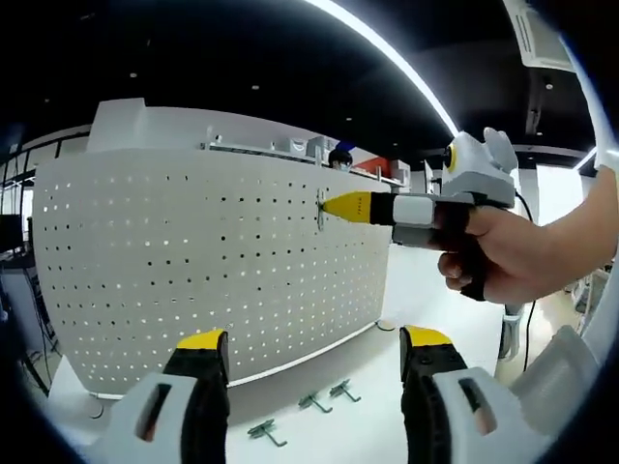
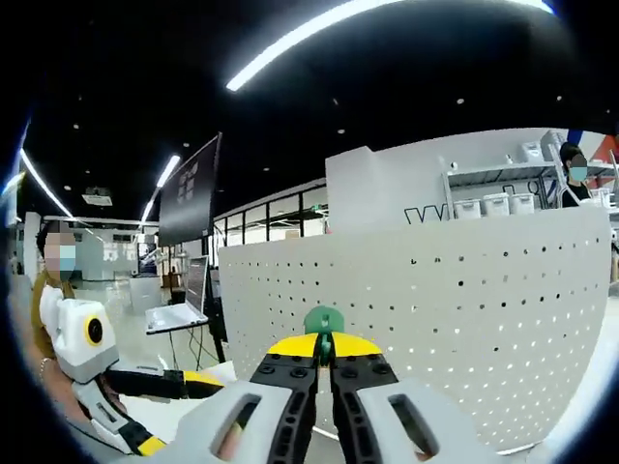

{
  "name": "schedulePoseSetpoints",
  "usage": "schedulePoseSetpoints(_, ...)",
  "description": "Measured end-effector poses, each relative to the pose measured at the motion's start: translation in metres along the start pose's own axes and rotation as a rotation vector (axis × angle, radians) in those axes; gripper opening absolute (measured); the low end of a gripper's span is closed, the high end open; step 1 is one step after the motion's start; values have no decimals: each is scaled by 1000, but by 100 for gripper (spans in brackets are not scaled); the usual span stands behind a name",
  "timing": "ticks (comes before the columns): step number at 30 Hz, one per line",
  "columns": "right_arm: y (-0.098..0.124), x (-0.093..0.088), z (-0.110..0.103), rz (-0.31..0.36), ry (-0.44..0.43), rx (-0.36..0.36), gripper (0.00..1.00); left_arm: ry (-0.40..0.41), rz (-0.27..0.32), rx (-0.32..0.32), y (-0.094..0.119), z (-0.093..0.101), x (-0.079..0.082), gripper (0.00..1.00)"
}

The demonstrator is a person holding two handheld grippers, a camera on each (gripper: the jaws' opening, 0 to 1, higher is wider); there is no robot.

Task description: Insert the hook assembly into the mounting plate slot until the hook locks in place.

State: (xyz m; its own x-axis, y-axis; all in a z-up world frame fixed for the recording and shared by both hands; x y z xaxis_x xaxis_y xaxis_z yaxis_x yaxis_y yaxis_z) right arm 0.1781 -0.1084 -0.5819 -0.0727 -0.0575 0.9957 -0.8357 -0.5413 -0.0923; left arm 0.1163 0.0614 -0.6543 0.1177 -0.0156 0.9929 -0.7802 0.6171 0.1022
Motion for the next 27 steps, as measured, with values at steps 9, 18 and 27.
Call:
schedulePoseSetpoints(9,-15,12,4,25,45,-61,0,6,1,13,4,-1,-2,74)
schedulePoseSetpoints(18,-30,16,5,41,64,-99,0,18,-2,37,9,-7,-3,74)
schedulePoseSetpoints(27,-43,16,11,40,37,-148,1,23,8,59,15,-14,-2,74)
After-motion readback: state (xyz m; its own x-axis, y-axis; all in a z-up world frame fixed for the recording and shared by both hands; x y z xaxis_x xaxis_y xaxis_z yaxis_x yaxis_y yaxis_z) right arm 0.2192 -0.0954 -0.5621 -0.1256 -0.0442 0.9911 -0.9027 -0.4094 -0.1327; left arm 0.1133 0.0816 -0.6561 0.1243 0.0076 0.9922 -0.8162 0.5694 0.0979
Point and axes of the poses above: the point that each gripper's makers call its tool centre point, and the gripper's own axes: y roughly backward along the fingers, z roughly to its right, x roughly out of its top, the point moved 9 cm from there along y, roughly backward along the fingers, and after that the axes turned 1 degree about y, right-handed, at the moved point
